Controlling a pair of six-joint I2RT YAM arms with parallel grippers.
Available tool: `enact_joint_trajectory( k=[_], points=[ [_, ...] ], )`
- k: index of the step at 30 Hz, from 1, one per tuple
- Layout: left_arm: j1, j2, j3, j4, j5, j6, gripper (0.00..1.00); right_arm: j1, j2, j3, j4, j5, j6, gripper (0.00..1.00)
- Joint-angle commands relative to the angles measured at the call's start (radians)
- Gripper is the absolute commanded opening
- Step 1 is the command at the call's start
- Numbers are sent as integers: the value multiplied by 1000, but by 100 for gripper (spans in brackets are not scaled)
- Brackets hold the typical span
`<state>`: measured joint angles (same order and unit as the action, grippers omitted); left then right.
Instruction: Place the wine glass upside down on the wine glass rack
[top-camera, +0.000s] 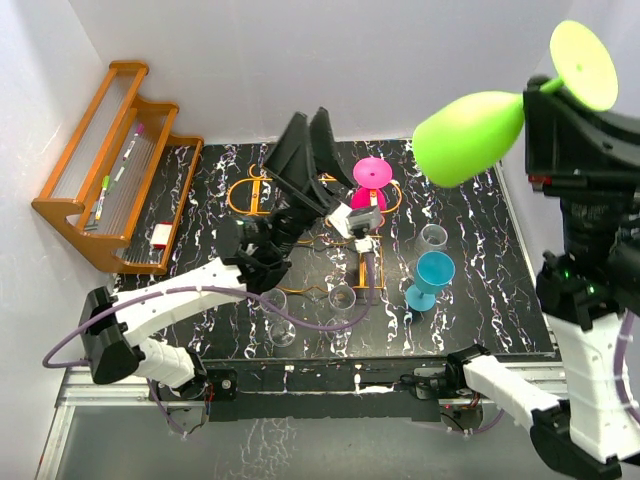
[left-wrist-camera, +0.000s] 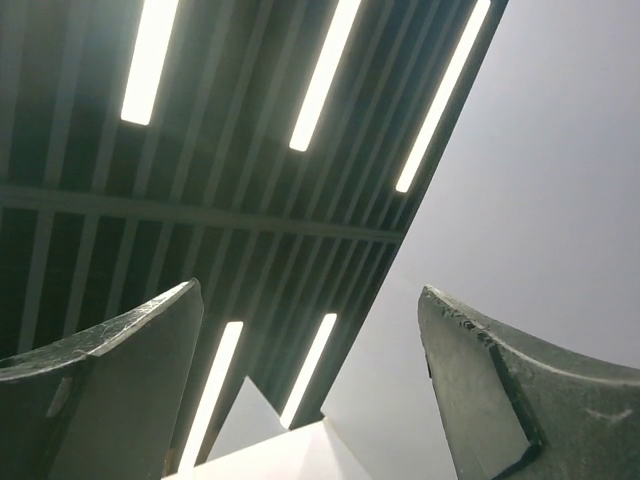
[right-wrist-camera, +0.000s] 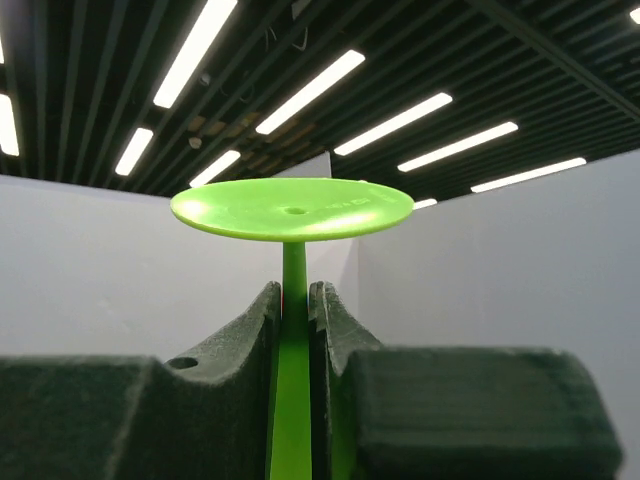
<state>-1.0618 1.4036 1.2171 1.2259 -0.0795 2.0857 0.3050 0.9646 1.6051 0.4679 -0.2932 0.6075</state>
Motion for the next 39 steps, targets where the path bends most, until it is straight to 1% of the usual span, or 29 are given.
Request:
enact_joint_trajectory(
  k=[1, 4, 7, 10, 12, 13, 14, 16, 19, 20, 21, 22, 25, 27, 29, 31, 33, 36, 39],
  points=[
    [34, -106, 14, -5, -120, -25, 88, 2, -71, -167, -280, -11, -138, 8],
    [82, -136, 19, -50, -183, -62, 89, 2, -156, -257, -442, -27, -207, 8],
    [137, -169, 19, -95, -240, -110, 89, 2, -254, -359, -544, -41, -215, 8],
    [189, -194, 42, -183, -317, -163, 89, 2, -321, -437, -633, -111, -242, 8],
    [223, -202, 85, -259, -403, -252, 89, 2, -381, -510, -627, -155, -245, 8],
    [239, -205, 113, -313, -441, -296, 88, 2, -419, -559, -588, -199, -270, 8],
    [257, -206, 145, -362, -479, -342, 88, 1, -454, -607, -513, -267, -316, 8],
    [295, -208, 206, -468, -543, -435, 88, 2, -510, -668, -453, -334, -334, 8],
    [369, -214, 295, -676, -612, -595, 89, 2, -536, -689, -478, -394, -366, 8],
    [393, -215, 324, -759, -632, -661, 91, 2, -536, -702, -477, -420, -363, 8],
    [419, -215, 368, -846, -650, -738, 96, 2, -540, -730, -469, -443, -349, 8],
    [449, -215, 410, -939, -664, -836, 97, 2, -544, -764, -441, -461, -330, 8],
    [545, -205, 536, -1278, -647, -1181, 97, 2, -580, -873, -316, -441, -277, 8],
    [617, -198, 590, -1465, -594, -1349, 97, 2, -591, -917, -256, -401, -269, 8],
    [684, -196, 632, -1641, -496, -1466, 97, 2, -576, -943, -216, -416, -289, 8],
    [721, -205, 652, -1765, -395, -1510, 97, 2, -561, -979, -150, -391, -256, 8],
    [736, -221, 641, -1821, -347, -1517, 97, 1, -551, -1017, -70, -365, -229, 8],
    [760, -227, 623, -1858, -359, -1526, 97, 2, -513, -1032, -15, -356, -221, 8],
    [780, -236, 588, -1857, -367, -1534, 97, 2, -467, -1038, 25, -381, -207, 8]
  ],
)
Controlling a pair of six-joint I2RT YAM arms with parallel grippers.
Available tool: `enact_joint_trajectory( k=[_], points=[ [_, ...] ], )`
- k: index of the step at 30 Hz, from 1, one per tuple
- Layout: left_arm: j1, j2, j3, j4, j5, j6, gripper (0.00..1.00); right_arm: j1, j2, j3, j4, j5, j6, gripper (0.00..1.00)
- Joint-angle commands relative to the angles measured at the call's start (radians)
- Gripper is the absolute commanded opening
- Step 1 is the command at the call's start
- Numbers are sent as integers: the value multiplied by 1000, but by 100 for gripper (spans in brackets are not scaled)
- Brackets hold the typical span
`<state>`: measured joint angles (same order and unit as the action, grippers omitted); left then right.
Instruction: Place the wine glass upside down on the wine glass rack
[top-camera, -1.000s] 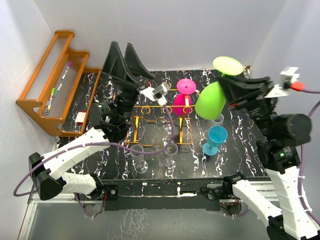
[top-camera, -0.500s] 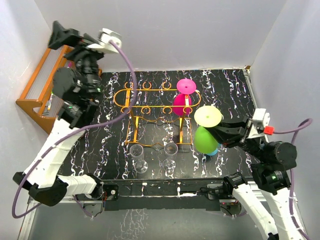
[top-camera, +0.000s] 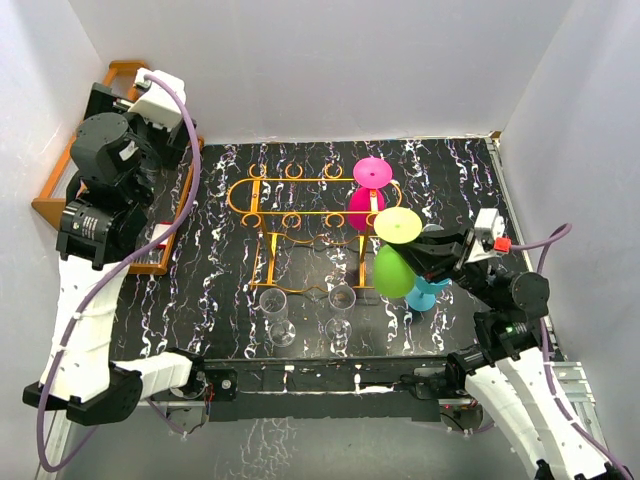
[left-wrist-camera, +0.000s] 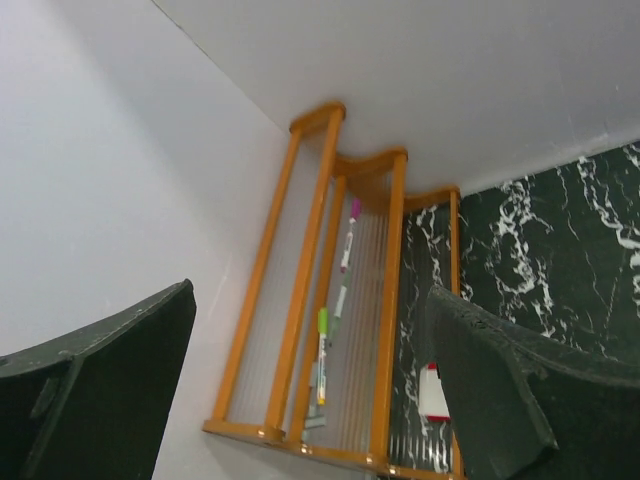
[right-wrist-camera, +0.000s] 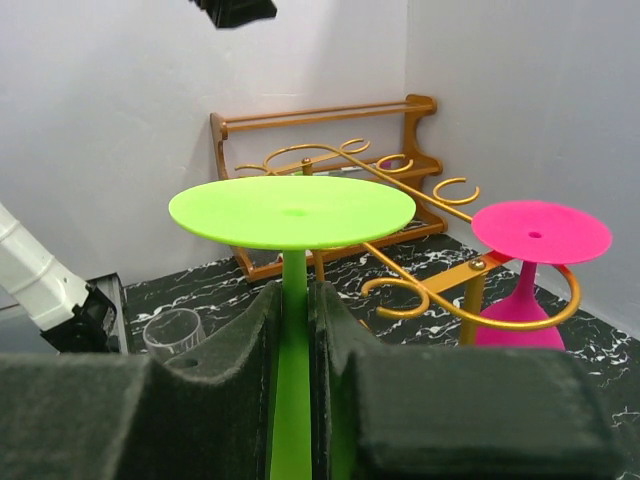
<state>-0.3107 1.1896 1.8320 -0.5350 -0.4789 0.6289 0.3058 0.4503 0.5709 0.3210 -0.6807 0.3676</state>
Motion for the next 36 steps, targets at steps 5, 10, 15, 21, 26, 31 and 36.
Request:
enact_joint_trajectory(
  k=[5, 10, 15, 21, 26, 31, 36],
  points=[
    [75, -25, -68, -104, 65, -125, 97, 1, 96, -30, 218, -6, 38, 8],
    [102, -24, -89, -108, 81, -142, 97, 1, 130, -49, 239, -17, 40, 8],
    [118, -18, -96, -106, 87, -151, 97, 1, 136, -67, 230, -21, 24, 8],
    [147, -6, -101, -110, 108, -181, 97, 3, 149, -85, 230, -19, 11, 8],
    [157, 8, -86, -130, 142, -194, 97, 3, 162, -86, 232, -23, 1, 8],
    [161, 12, -88, -136, 148, -197, 97, 6, 189, -88, 249, -31, 6, 8],
    [162, 4, -101, -137, 149, -187, 97, 13, 209, -84, 254, -37, 3, 8]
  ],
)
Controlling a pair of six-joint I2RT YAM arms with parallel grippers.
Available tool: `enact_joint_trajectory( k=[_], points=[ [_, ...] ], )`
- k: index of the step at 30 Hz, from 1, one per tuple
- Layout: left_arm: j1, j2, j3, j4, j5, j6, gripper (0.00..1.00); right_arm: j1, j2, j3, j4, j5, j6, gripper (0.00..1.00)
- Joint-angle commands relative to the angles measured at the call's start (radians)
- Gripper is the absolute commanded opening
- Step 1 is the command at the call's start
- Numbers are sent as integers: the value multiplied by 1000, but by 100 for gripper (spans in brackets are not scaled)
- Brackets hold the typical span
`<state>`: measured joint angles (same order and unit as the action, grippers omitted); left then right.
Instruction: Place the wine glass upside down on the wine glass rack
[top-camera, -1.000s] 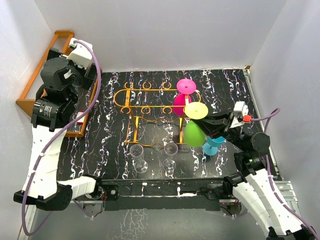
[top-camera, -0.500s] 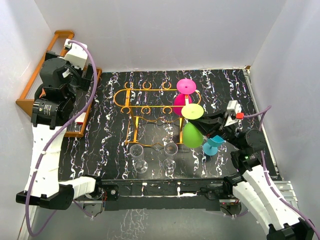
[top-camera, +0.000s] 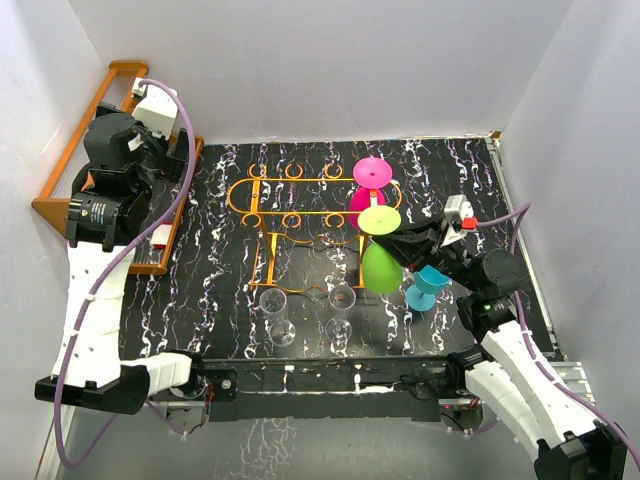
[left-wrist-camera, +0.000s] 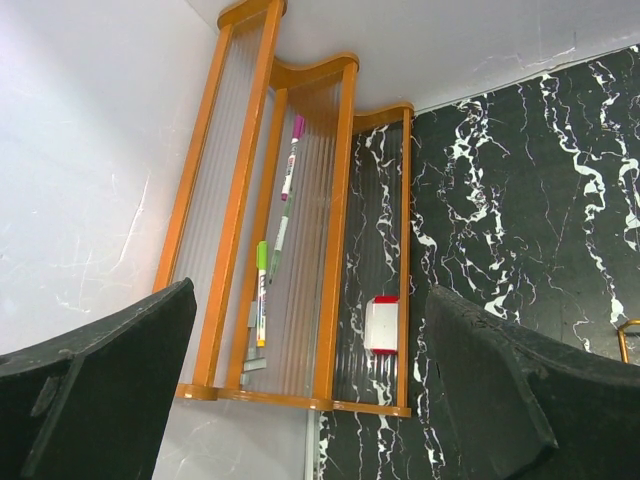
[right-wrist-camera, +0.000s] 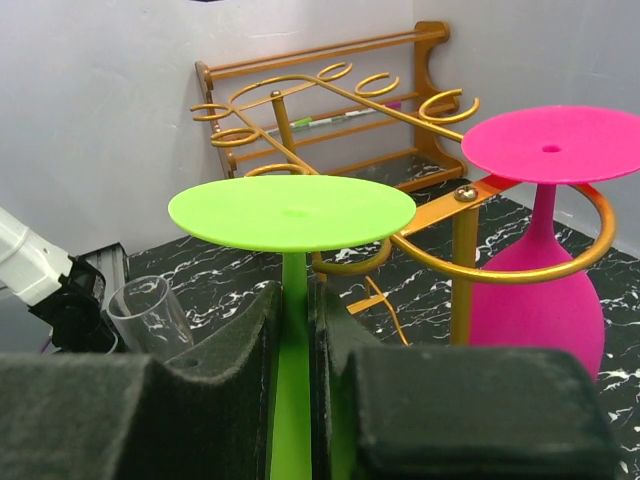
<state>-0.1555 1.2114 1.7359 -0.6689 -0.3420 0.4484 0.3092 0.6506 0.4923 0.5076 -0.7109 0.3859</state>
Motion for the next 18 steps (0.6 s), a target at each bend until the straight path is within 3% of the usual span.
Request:
enact_joint_trajectory(
  k=[1, 18],
  points=[
    [7, -19, -8, -3, 11, -7, 97, 11, 15, -3, 64, -5, -19, 8],
    [7, -25, -19, -3, 12, -1, 97, 20, 58, 15, 38, 69, -65, 8]
  ],
)
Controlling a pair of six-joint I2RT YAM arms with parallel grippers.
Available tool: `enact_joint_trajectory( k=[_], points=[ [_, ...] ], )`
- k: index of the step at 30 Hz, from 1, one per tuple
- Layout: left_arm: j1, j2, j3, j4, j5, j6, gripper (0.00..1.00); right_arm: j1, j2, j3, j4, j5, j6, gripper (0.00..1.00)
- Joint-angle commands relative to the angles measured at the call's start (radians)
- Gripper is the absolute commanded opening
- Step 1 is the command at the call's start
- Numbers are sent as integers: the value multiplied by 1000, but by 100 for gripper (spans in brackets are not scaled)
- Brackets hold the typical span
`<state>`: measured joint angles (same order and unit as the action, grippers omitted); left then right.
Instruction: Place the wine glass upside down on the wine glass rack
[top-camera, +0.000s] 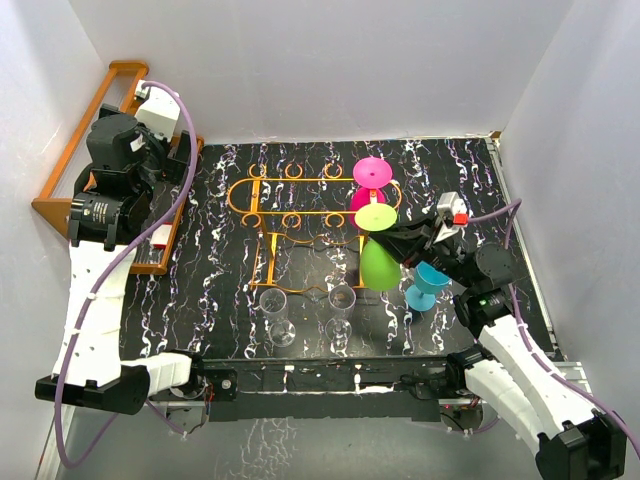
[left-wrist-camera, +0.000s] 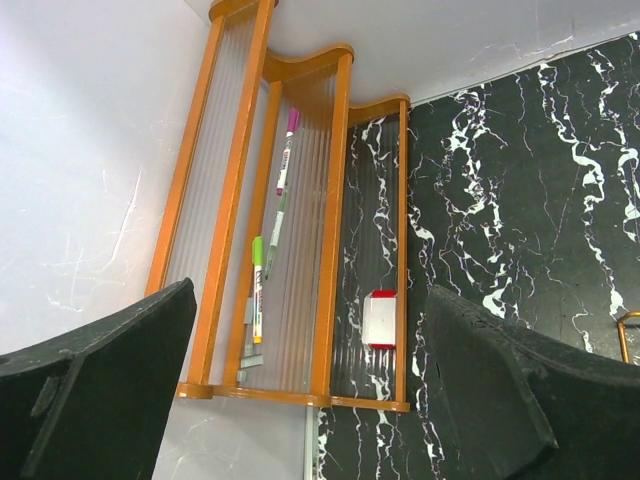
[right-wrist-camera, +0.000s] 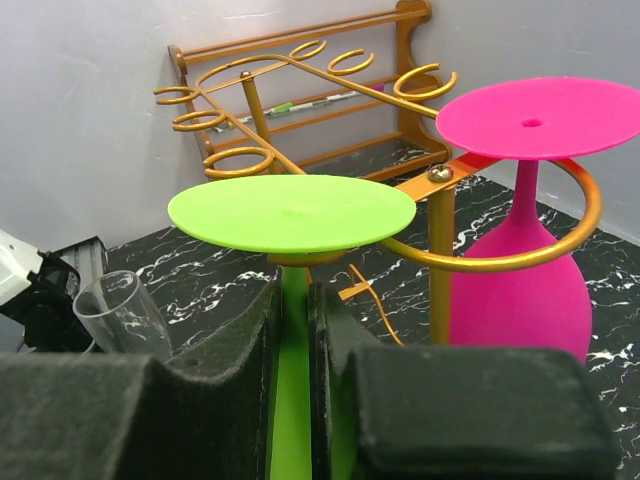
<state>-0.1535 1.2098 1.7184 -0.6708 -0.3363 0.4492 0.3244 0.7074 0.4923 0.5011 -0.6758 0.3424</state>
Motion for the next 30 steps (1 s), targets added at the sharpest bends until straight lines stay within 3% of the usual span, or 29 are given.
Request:
enact_joint_trajectory(
  k=[1, 6, 16, 22, 28, 30],
  points=[
    [5, -23, -2, -2, 6, -3, 97, 5, 2, 14, 45, 36, -24, 10],
    [12, -23, -2, -6, 13, -10, 97, 7, -16, 8, 35, 60, -43, 24],
    [18, -23, 0, -16, 28, -18, 97, 7, -84, 36, -95, 83, -120, 34],
    [23, -25, -10, -24, 34, -24, 97, 7, -205, 94, -344, 91, -234, 50],
    [49, -6, 12, -102, 158, -74, 97, 7, -331, 164, -585, 55, -327, 72],
    [53, 6, 24, -168, 259, -74, 97, 7, -350, 195, -663, 23, -356, 76]
  ],
)
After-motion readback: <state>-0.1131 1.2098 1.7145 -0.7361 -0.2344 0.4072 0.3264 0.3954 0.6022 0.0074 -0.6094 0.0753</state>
